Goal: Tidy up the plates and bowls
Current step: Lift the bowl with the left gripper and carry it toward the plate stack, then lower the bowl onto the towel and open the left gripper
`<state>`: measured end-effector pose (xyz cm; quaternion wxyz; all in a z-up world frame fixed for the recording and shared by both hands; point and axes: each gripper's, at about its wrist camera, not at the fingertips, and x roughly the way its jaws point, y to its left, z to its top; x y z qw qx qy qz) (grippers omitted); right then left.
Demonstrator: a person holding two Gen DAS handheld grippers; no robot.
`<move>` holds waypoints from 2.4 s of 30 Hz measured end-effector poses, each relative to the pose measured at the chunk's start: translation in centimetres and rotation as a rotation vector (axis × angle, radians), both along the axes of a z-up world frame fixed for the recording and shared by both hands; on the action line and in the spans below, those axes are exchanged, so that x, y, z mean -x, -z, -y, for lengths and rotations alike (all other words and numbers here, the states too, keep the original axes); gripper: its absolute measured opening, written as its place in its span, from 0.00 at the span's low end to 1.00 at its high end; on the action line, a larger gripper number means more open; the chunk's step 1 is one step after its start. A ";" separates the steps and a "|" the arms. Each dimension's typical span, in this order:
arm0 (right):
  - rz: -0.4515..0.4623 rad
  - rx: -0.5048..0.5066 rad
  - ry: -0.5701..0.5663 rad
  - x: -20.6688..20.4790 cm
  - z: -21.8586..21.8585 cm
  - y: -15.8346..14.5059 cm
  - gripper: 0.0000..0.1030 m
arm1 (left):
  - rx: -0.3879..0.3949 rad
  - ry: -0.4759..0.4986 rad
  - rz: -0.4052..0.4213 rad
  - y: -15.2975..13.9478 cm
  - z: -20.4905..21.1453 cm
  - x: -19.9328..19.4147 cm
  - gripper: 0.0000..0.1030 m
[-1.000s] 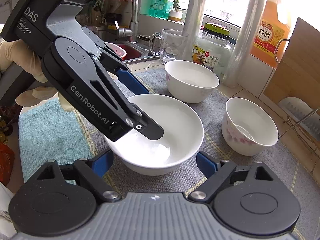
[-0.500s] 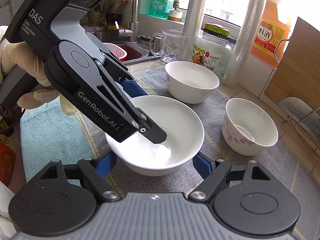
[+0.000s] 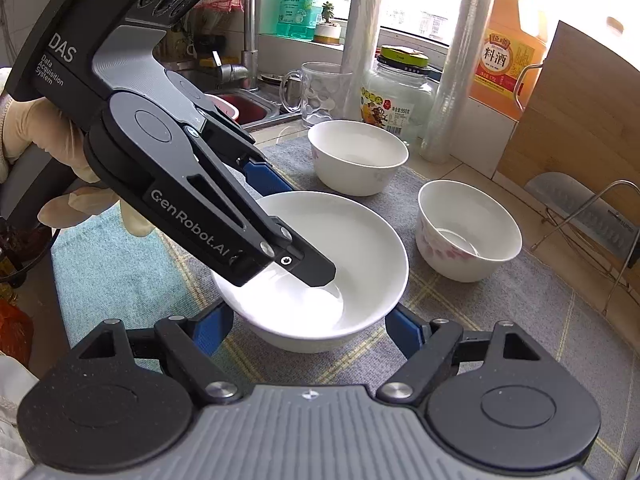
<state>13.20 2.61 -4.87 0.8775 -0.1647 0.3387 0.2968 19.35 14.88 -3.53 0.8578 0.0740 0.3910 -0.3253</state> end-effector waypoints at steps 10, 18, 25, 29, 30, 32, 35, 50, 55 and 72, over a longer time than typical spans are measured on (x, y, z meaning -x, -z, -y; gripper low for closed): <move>-0.010 0.006 0.110 1.7 4.3 -0.3 0.84 | 0.012 0.116 0.007 -0.1 4.8 0.6 0.57; -0.019 0.010 0.178 2.7 7.7 -0.4 0.84 | 0.015 0.187 0.005 -0.1 8.1 0.7 0.57; -0.030 0.016 0.227 3.2 9.7 -0.4 0.84 | 0.018 0.228 -0.007 0.4 10.3 0.7 0.57; -0.049 0.013 0.249 3.2 10.6 0.0 0.84 | 0.016 0.243 -0.019 0.8 11.3 0.6 0.57; -0.055 0.010 0.254 3.3 10.9 0.1 0.84 | 0.015 0.247 -0.022 0.9 11.5 0.6 0.57; -0.064 0.008 0.262 3.2 11.2 0.3 0.84 | 0.014 0.251 -0.028 1.1 11.8 0.5 0.57; -0.072 0.009 0.267 3.2 11.5 0.5 0.84 | 0.013 0.254 -0.035 1.3 12.2 0.5 0.57; -0.097 0.005 0.273 2.9 11.9 1.0 0.84 | 0.021 0.247 -0.047 1.7 12.6 0.5 0.58; -0.090 0.004 0.266 2.8 11.8 0.9 0.89 | 0.029 0.248 -0.027 1.6 12.6 0.7 0.81; -0.049 -0.016 0.246 2.7 11.4 -0.3 1.00 | -0.036 0.145 0.100 0.3 9.9 0.6 0.96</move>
